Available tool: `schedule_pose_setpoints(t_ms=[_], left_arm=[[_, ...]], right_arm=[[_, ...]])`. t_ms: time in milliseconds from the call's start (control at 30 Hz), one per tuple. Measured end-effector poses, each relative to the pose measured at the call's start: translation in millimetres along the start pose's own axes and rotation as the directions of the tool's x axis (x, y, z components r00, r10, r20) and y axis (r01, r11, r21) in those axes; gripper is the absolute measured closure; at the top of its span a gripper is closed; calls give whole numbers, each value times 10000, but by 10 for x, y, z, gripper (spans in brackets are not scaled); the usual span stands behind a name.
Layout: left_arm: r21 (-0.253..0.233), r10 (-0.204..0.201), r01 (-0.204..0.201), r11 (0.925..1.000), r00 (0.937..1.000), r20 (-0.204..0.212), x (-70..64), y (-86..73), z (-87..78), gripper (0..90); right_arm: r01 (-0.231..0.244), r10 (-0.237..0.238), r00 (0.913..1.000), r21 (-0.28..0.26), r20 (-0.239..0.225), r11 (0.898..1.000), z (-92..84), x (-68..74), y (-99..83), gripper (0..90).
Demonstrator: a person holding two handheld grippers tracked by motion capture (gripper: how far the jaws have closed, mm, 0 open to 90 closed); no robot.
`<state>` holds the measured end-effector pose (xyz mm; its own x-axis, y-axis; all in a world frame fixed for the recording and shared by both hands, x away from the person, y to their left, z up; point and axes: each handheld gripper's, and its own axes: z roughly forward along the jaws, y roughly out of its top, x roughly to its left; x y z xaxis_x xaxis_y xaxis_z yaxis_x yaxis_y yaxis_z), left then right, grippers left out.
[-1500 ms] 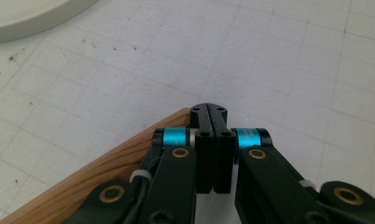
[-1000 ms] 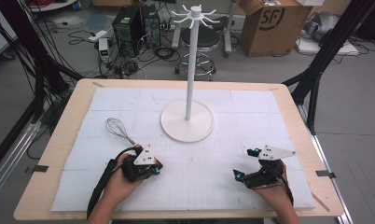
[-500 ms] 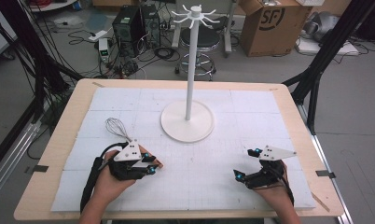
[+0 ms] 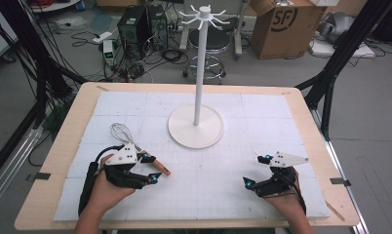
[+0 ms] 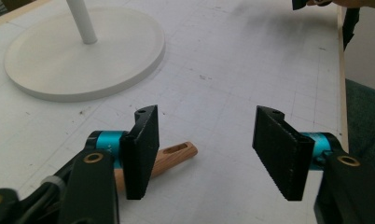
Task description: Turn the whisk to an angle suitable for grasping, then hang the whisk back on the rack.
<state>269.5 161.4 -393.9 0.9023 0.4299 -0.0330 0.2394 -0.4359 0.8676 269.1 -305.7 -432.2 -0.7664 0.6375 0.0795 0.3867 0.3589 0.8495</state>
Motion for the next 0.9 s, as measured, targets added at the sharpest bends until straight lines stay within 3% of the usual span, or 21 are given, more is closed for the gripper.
schedule_pose_setpoints(t_ms=[333,500,767,900], left_arm=[[-332,-215,218,9992,9997,87,63,-30,-69,283],[-234,-172,173,9996,9998,55,68,-31,-77,226],[-306,-290,283,9991,9993,-233,109,-60,-93,198],[-153,-115,104,9998,9972,-736,106,-64,-95,163]], right_arm=[[-131,131,9999,-217,0,9997,-14,-14,25,4],[-162,162,9999,-172,1,9997,-19,-14,12,4],[-152,152,9999,-131,-51,9998,-13,-17,8,4],[-169,168,9999,-227,-27,9996,-42,-22,3,4]])
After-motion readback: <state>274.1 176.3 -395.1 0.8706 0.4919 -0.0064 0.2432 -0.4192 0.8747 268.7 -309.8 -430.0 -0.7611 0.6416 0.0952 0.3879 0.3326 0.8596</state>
